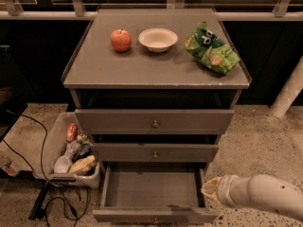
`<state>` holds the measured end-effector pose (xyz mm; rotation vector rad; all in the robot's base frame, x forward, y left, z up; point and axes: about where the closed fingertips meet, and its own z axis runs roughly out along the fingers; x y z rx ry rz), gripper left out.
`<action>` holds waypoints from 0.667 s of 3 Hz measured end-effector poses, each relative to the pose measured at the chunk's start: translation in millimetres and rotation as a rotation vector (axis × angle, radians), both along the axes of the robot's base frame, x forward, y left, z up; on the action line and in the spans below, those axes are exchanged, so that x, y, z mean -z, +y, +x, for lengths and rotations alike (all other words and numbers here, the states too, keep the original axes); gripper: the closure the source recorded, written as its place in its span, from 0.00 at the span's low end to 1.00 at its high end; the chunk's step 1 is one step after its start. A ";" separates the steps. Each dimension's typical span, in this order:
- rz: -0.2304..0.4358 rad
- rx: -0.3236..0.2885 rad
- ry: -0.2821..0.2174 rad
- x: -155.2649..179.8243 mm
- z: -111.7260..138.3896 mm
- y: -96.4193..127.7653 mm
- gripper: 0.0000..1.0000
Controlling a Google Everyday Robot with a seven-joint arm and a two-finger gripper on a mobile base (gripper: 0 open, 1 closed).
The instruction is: Close bottom drawer
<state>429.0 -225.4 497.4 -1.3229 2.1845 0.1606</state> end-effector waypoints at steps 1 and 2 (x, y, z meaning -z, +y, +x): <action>0.005 -0.013 0.071 59.7 -6.0 14.7 1.00; 0.018 -0.006 0.111 124.0 -10.8 24.9 1.00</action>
Offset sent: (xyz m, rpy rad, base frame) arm -0.0135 0.0358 -0.2010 0.0352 0.1488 -0.0114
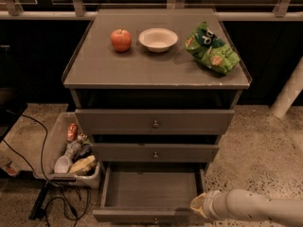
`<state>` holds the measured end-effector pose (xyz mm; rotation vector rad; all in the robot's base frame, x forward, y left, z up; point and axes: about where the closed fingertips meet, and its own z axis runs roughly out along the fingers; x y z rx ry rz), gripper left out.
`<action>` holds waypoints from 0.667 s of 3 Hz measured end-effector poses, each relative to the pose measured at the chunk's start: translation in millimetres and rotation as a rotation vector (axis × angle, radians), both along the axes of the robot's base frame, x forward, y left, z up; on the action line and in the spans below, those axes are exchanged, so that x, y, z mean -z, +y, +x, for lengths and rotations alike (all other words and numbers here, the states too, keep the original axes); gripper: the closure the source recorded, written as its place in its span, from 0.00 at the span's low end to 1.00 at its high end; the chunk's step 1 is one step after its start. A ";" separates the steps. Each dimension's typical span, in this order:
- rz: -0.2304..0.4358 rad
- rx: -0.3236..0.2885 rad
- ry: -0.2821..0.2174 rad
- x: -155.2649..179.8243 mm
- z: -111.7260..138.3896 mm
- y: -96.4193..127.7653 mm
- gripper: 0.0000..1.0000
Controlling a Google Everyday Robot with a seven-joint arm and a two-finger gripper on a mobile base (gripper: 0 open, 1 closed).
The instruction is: Close bottom drawer
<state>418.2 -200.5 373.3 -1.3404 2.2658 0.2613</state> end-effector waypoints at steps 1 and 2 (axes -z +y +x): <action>0.016 0.011 0.009 44.7 -1.6 3.8 1.00; 0.033 0.022 0.021 80.2 -6.0 3.8 1.00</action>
Offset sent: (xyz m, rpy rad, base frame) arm -0.0106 0.0006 -0.1230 0.0525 0.0340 -0.0409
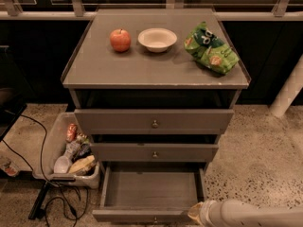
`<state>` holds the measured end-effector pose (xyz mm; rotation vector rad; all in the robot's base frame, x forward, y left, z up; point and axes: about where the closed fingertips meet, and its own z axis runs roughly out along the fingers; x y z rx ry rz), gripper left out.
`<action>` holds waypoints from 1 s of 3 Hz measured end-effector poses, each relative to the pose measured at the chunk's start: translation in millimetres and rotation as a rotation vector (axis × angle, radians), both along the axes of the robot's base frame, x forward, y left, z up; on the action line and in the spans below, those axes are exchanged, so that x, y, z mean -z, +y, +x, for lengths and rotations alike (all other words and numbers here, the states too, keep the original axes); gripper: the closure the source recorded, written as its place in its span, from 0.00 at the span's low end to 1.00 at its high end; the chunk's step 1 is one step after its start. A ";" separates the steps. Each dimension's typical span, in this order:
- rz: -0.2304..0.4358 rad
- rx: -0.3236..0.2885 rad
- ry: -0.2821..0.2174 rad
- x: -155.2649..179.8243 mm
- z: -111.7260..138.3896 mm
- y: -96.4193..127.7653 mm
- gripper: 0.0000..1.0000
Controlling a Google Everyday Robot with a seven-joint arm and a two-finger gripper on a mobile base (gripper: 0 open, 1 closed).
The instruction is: Close bottom drawer
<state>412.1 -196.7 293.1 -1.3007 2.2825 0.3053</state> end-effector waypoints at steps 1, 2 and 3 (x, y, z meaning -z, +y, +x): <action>0.004 0.008 0.028 33.3 -3.5 -1.4 1.00; 0.001 0.019 0.072 67.3 -6.8 -4.1 1.00; -0.001 0.028 0.105 93.2 -8.5 -3.8 1.00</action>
Offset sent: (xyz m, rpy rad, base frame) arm -0.0099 -0.0099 -0.1084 -0.0074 0.1244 -0.0360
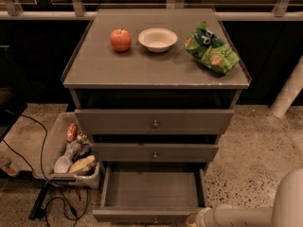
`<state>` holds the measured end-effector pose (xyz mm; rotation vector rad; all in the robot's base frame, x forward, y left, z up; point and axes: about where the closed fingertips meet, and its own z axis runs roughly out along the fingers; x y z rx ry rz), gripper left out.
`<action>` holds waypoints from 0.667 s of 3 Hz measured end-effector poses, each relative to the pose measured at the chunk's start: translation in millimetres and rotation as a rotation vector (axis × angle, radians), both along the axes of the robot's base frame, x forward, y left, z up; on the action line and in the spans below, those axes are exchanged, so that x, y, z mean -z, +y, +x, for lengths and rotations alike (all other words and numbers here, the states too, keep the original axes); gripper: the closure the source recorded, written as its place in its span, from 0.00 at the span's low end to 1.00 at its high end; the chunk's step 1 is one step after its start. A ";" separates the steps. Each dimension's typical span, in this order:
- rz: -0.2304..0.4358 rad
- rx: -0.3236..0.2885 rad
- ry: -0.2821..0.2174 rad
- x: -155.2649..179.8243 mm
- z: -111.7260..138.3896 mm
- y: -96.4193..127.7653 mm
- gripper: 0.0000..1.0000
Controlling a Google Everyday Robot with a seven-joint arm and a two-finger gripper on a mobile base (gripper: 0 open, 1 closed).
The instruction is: Close bottom drawer
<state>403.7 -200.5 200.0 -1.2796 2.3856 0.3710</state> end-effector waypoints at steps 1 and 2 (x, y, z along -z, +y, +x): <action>0.005 0.006 0.023 19.1 -1.5 3.6 1.00; 0.006 0.007 0.024 20.4 -1.7 4.0 0.83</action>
Offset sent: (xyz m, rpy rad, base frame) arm -0.0013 0.0032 -0.0172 0.0048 0.0208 -0.0056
